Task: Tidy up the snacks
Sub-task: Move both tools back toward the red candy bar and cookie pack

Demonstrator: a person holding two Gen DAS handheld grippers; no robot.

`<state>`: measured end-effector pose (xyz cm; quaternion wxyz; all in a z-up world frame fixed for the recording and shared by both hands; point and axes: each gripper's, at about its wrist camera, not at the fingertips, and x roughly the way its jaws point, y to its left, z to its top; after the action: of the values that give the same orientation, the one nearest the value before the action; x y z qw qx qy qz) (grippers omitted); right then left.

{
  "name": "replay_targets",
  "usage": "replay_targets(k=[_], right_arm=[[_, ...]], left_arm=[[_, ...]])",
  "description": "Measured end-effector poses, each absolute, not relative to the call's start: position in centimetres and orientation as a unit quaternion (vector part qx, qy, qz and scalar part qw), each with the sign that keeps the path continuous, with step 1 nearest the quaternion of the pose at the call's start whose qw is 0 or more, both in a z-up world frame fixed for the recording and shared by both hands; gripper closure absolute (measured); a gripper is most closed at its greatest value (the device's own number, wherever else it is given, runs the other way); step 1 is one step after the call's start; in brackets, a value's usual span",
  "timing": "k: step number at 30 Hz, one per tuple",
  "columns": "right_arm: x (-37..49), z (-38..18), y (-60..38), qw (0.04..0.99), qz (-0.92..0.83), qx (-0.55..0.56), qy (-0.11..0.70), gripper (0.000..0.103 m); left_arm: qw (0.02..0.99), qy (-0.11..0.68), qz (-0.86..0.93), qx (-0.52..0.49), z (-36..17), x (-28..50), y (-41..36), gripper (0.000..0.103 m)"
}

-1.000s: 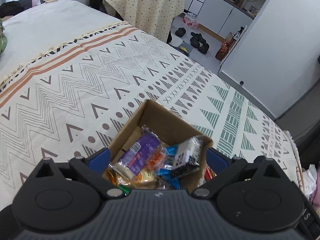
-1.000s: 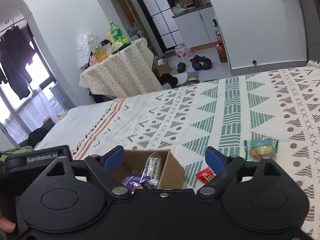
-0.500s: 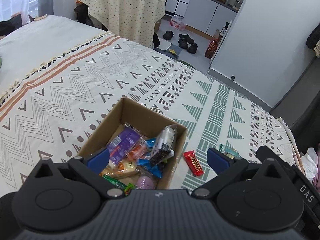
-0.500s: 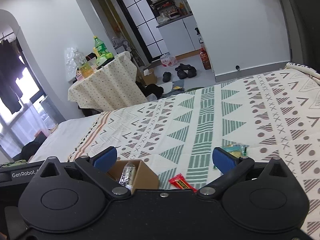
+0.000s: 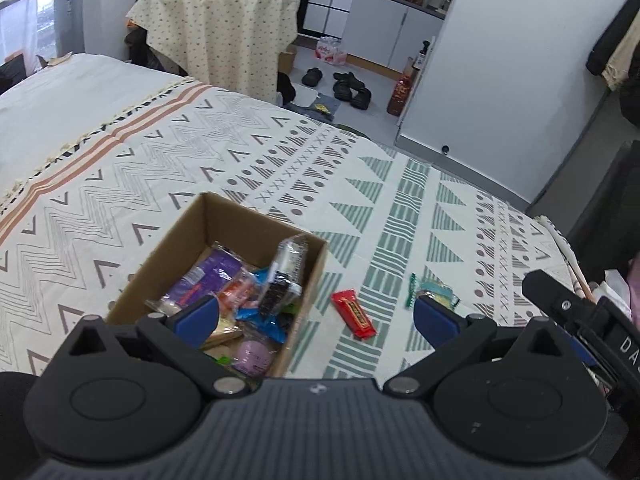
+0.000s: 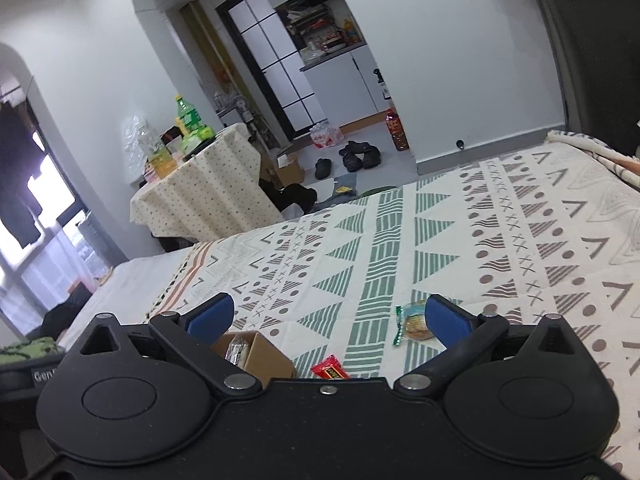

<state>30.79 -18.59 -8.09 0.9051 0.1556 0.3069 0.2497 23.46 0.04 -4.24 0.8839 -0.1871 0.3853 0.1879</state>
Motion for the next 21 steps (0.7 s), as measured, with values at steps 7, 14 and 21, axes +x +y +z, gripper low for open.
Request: replay_targets(k=[7, 14, 21], right_arm=[[31.4, -8.4, -20.5, 0.902, 0.248, 0.16, 0.315, 0.0], [32.8, -9.3, -22.9, 0.898, 0.229, 0.189, 0.326, 0.0], [34.4, -10.6, -24.1, 0.891, 0.217, 0.207, 0.342, 0.0]], left_arm=[[0.884, 0.392, 0.17, -0.189, -5.2, 24.7, -1.9, 0.0], [0.883, 0.396, 0.166, -0.187, -6.2, 26.2, -3.3, 0.0], [0.872, 0.415, 0.164, -0.201, -7.9, 28.2, -3.5, 0.0]])
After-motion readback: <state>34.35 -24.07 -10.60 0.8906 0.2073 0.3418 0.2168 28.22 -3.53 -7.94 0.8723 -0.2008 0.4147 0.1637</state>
